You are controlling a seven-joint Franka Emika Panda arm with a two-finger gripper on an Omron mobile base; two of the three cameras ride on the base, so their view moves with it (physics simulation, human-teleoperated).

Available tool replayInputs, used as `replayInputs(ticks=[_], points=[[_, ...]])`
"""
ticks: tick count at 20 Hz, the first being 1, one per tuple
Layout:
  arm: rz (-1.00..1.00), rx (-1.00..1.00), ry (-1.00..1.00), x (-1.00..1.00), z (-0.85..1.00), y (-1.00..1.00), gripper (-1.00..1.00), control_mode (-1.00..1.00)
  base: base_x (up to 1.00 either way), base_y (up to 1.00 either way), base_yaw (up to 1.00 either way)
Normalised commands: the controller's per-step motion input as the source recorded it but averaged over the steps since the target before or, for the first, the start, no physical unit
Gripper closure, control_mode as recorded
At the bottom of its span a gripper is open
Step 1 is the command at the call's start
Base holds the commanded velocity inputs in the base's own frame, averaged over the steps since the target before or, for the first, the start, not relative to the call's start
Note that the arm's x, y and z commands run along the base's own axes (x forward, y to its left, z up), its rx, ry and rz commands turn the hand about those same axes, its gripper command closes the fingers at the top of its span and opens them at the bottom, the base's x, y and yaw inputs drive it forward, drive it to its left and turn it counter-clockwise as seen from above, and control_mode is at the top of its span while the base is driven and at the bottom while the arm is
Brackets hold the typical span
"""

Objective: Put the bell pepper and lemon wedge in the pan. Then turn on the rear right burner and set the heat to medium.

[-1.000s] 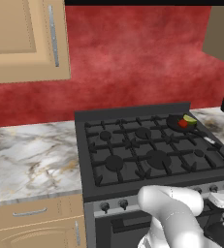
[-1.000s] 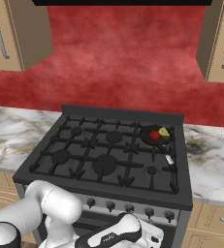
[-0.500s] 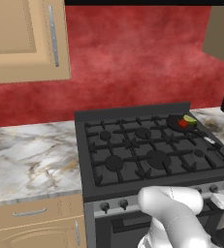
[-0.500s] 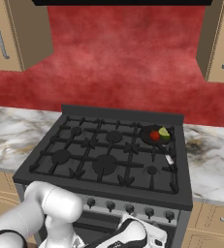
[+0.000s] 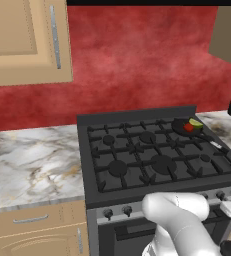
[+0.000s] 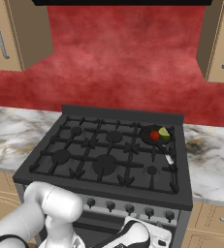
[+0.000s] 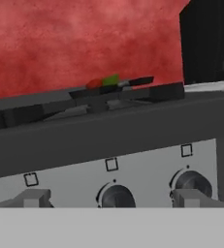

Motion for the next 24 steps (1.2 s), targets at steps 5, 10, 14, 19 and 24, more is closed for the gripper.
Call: replayInputs(ticks=[5, 10, 14, 19, 24], points=[[0.00, -0.17, 0.02, 0.00, 0.00, 0.13, -1.00, -1.00, 0.00, 0.00, 0.00], [0.00, -0.06, 0.00, 0.00, 0.00, 0.14, -1.00, -1.00, 0.00, 0.00, 0.00], [0.00, 0.00, 0.00, 0.09, 0.00, 0.03, -1.00, -1.00, 0.00, 0.00, 0.00], [0.00, 0.00, 0.00, 0.03, 0.00, -0.05, -1.00, -1.00, 0.00, 0.00, 0.00], [0.00, 0.00, 0.00, 0.01, -0.02, -0.10, -1.00, -1.00, 0.00, 0.00, 0.00]])
